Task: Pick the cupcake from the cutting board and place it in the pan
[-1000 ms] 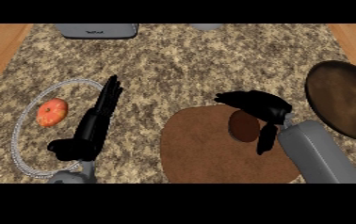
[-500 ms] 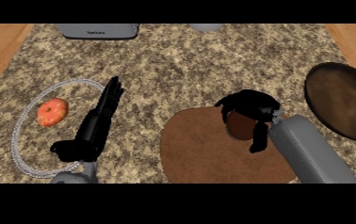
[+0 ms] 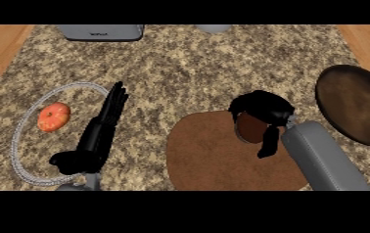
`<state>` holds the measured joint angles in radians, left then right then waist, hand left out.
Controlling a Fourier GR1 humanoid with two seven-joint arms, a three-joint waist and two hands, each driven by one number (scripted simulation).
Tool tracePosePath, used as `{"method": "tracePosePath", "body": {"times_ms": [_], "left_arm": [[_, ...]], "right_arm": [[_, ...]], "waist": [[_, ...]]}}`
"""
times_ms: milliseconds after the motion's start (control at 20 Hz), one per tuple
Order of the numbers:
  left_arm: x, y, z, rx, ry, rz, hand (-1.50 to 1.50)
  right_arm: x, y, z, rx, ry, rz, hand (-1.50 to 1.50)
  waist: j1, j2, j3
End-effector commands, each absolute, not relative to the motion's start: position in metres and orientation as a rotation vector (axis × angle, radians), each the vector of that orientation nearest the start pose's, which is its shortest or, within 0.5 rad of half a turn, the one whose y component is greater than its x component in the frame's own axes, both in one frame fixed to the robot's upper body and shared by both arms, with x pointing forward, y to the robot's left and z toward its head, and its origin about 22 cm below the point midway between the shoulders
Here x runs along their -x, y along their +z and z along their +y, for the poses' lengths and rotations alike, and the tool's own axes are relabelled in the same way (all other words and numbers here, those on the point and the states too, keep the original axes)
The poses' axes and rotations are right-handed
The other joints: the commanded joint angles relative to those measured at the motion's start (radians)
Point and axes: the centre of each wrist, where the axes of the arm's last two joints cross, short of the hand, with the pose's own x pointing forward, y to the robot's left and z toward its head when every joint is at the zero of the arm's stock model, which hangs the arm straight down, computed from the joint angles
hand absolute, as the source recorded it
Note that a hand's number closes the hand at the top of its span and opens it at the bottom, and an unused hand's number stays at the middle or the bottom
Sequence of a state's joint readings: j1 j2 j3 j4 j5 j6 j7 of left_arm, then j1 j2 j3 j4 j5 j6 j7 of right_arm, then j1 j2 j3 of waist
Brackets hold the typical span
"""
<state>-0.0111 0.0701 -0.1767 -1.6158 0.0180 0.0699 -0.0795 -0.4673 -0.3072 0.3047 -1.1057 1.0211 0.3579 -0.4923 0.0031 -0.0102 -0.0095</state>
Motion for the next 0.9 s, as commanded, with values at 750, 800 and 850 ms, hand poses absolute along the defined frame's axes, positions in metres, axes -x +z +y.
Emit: {"method": "tracePosePath", "body": {"times_ms": [750, 800, 850], "left_arm": [[-0.232, -0.004, 0.226, 0.022, -0.093, -1.678, 0.0], [-0.24, 0.003, 0.219, 0.029, -0.104, -1.678, 0.0], [-0.241, 0.002, 0.215, 0.034, -0.086, -1.689, 0.0]], "right_arm": [[-0.192, 0.083, -0.261, 0.965, 0.857, -1.614, 1.5], [-0.185, 0.094, -0.255, 0.963, 0.813, -1.631, 1.5], [-0.18, 0.107, -0.262, 0.981, 0.79, -1.633, 1.5]], "waist": [[-0.048, 0.001, 0.008], [-0.045, 0.002, 0.008], [-0.036, 0.004, 0.008]]}}
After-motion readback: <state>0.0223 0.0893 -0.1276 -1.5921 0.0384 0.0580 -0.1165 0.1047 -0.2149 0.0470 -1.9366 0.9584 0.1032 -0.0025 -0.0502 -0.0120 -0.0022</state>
